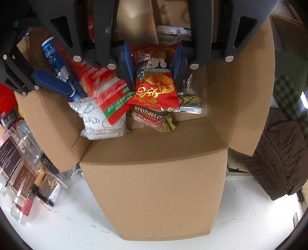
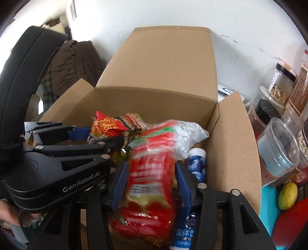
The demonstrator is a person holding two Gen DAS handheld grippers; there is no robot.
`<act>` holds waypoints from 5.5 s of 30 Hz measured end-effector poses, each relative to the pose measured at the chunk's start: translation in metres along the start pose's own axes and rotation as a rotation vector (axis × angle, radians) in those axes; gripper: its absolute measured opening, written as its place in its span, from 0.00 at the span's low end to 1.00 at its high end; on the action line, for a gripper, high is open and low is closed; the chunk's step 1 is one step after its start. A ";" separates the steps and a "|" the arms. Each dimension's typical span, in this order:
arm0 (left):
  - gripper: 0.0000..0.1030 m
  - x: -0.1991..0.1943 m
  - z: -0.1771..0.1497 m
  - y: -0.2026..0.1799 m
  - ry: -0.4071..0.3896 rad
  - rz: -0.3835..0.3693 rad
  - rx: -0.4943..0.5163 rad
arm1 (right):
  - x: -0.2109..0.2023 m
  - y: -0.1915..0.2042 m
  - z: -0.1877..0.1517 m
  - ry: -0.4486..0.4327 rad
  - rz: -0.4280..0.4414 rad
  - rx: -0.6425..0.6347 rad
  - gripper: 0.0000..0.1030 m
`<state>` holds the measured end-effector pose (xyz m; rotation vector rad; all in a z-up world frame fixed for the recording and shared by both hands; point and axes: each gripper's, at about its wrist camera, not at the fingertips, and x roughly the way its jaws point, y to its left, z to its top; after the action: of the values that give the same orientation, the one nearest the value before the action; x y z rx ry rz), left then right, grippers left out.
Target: Organize snacks
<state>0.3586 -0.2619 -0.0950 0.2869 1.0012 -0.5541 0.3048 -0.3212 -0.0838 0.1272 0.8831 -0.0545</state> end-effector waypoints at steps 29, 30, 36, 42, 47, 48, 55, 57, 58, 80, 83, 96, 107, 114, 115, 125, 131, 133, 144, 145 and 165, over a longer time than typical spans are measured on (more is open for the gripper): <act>0.44 -0.052 -0.020 0.015 -0.070 0.116 -0.030 | -0.038 0.026 -0.014 -0.026 -0.173 -0.082 0.68; 0.44 -0.060 -0.020 0.015 -0.083 0.120 -0.034 | -0.042 0.028 -0.015 -0.030 -0.182 -0.086 0.68; 0.44 -0.094 -0.021 0.012 -0.137 0.110 -0.037 | -0.077 0.032 -0.012 -0.093 -0.190 -0.079 0.68; 0.44 -0.138 -0.024 0.007 -0.215 0.092 -0.039 | -0.112 0.037 -0.007 -0.164 -0.196 -0.071 0.68; 0.44 -0.168 -0.028 0.002 -0.272 0.071 -0.046 | -0.146 0.039 -0.006 -0.231 -0.191 -0.053 0.70; 0.44 -0.171 -0.028 0.001 -0.276 0.068 -0.046 | -0.151 0.040 -0.005 -0.244 -0.189 -0.052 0.73; 0.44 -0.159 -0.025 0.001 -0.267 0.060 -0.082 | -0.159 0.032 -0.014 -0.248 -0.188 -0.011 0.74; 0.44 -0.153 -0.025 -0.001 -0.261 0.062 -0.069 | -0.155 0.028 -0.018 -0.232 -0.192 -0.001 0.74; 0.44 -0.149 -0.026 -0.001 -0.256 0.064 -0.067 | -0.152 0.025 -0.020 -0.221 -0.197 0.006 0.74; 0.81 -0.209 -0.052 0.008 -0.379 0.111 -0.084 | -0.175 0.033 -0.027 -0.274 -0.193 0.013 0.73; 0.81 -0.233 -0.066 0.006 -0.414 0.115 -0.074 | -0.196 0.040 -0.033 -0.316 -0.192 0.012 0.73; 0.81 -0.290 -0.129 0.005 -0.482 0.099 -0.070 | -0.271 0.068 -0.080 -0.438 -0.177 0.008 0.73; 0.81 -0.304 -0.185 -0.004 -0.500 0.106 -0.066 | -0.286 0.087 -0.133 -0.424 -0.178 0.029 0.73; 0.81 -0.305 -0.213 -0.013 -0.486 0.084 -0.045 | -0.285 0.092 -0.165 -0.410 -0.189 0.058 0.73; 0.81 -0.305 -0.217 -0.014 -0.486 0.074 -0.043 | -0.286 0.092 -0.169 -0.408 -0.188 0.060 0.73; 0.81 -0.307 -0.236 -0.020 -0.477 0.057 -0.053 | -0.293 0.095 -0.190 -0.395 -0.188 0.058 0.73; 0.81 -0.305 -0.242 -0.022 -0.467 0.060 -0.068 | -0.294 0.096 -0.192 -0.393 -0.174 0.038 0.73; 0.81 -0.305 -0.244 -0.022 -0.462 0.067 -0.076 | -0.294 0.097 -0.193 -0.395 -0.166 0.033 0.73; 0.81 -0.308 -0.255 -0.023 -0.456 0.124 -0.103 | -0.293 0.097 -0.194 -0.395 -0.128 0.015 0.73; 0.81 -0.308 -0.256 -0.022 -0.458 0.124 -0.104 | -0.294 0.098 -0.194 -0.398 -0.125 0.014 0.73; 0.81 -0.312 -0.261 -0.022 -0.462 0.162 -0.133 | -0.290 0.099 -0.191 -0.407 -0.062 -0.025 0.73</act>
<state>0.0293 -0.0616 0.0375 0.1105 0.5574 -0.3801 -0.0158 -0.1993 0.0298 0.0619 0.4813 -0.1232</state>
